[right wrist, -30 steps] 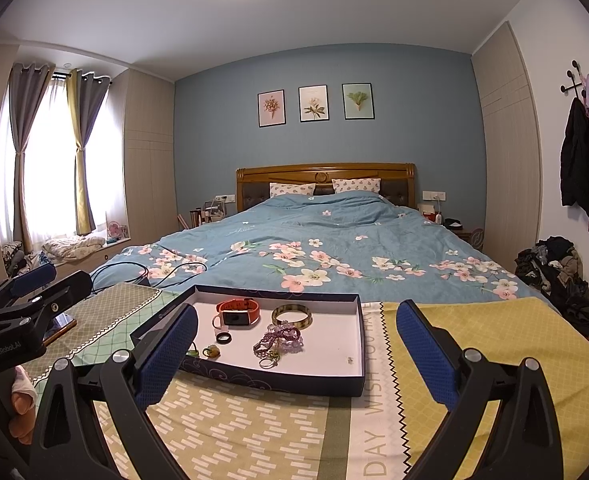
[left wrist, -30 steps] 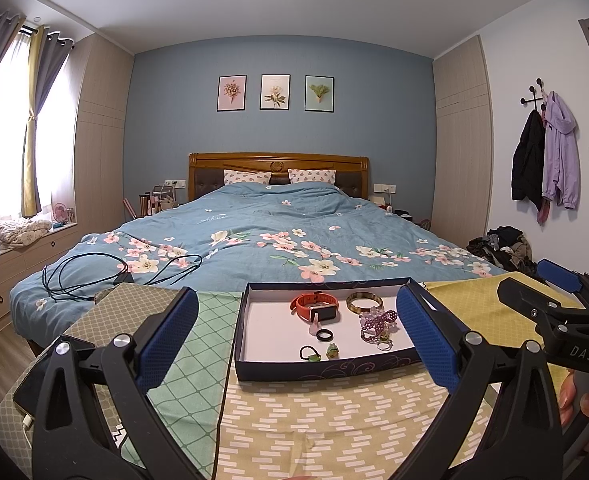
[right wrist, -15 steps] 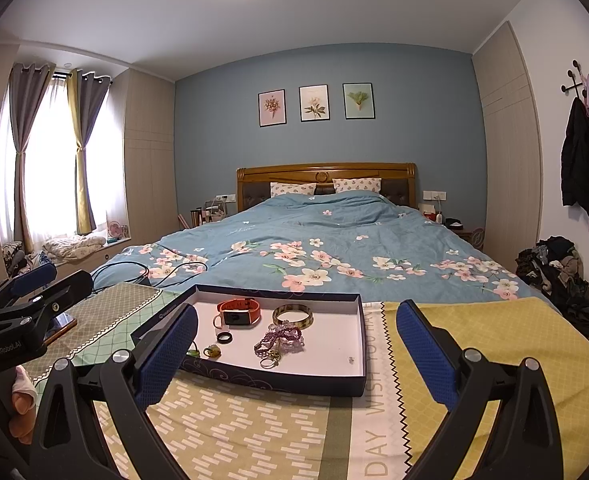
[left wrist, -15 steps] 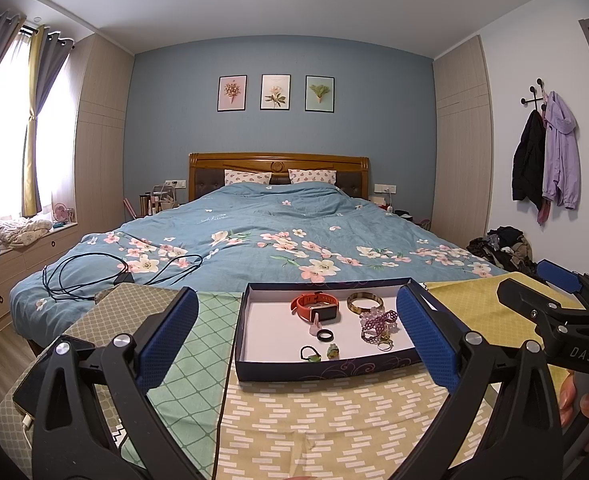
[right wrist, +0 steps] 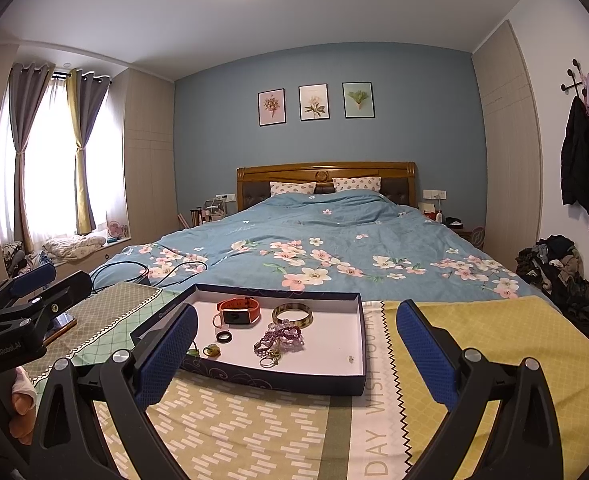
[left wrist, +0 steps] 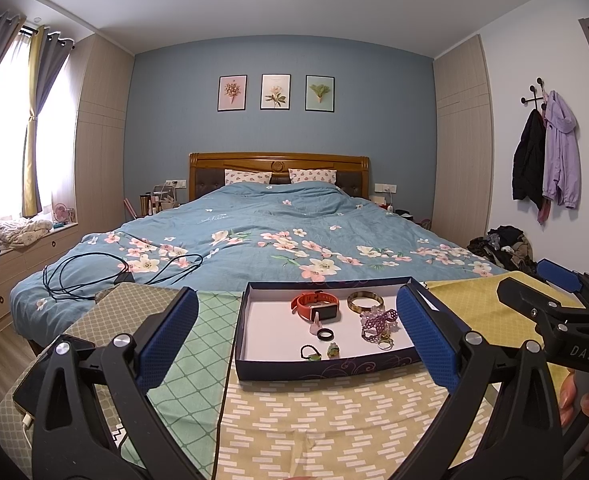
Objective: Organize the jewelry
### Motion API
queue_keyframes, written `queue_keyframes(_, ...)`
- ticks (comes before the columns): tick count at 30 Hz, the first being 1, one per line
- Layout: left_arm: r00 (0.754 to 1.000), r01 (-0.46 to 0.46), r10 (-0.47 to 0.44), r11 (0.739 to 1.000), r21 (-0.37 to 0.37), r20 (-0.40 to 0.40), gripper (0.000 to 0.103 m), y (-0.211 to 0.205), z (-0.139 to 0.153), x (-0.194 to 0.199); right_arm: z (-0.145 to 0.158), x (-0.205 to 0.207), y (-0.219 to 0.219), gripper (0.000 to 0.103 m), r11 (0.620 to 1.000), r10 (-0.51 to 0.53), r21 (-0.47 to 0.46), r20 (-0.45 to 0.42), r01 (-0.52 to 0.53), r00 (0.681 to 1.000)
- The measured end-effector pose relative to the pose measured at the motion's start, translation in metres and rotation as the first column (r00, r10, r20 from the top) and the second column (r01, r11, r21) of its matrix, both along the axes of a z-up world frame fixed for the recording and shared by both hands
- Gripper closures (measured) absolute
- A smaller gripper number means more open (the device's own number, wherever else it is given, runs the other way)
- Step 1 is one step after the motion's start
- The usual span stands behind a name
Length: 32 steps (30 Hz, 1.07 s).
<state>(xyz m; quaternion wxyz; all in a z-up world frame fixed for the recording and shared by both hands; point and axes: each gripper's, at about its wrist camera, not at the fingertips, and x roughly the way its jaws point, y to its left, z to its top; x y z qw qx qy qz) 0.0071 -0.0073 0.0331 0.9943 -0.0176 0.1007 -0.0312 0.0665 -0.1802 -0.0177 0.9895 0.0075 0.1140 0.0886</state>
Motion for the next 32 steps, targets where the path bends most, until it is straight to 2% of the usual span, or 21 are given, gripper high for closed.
queue_keyframes(20, 1.0, -0.005, 0.005, 1.0, 0.011, 0.003, 0.005, 0.009, -0.006, -0.001, 0.0, 0.0, -0.005, 0.007, 1.0, -0.001, 0.005, -0.005, 0.001, 1.0)
queue_keyframes(26, 1.0, 0.001, 0.0, 1.0, 0.023, -0.021, 0.005, 0.008, -0.011, 0.0, -0.002, 0.001, -0.008, 0.007, 1.0, 0.003, 0.001, -0.015, -0.003, 1.0)
queue_keyframes(29, 0.998, -0.005, 0.006, 1.0, 0.013, -0.067, 0.005, 0.016, -0.015, 0.007, -0.004, 0.01, -0.017, 0.007, 1.0, 0.01, -0.02, -0.075, -0.012, 0.997)
queue_keyframes(32, 0.993, -0.027, 0.028, 1.0, 0.01, -0.111, 0.005, 0.027, -0.018, 0.015, -0.015, 0.034, -0.047, 0.007, 1.0, -0.027, -0.018, -0.21, 0.024, 0.977)
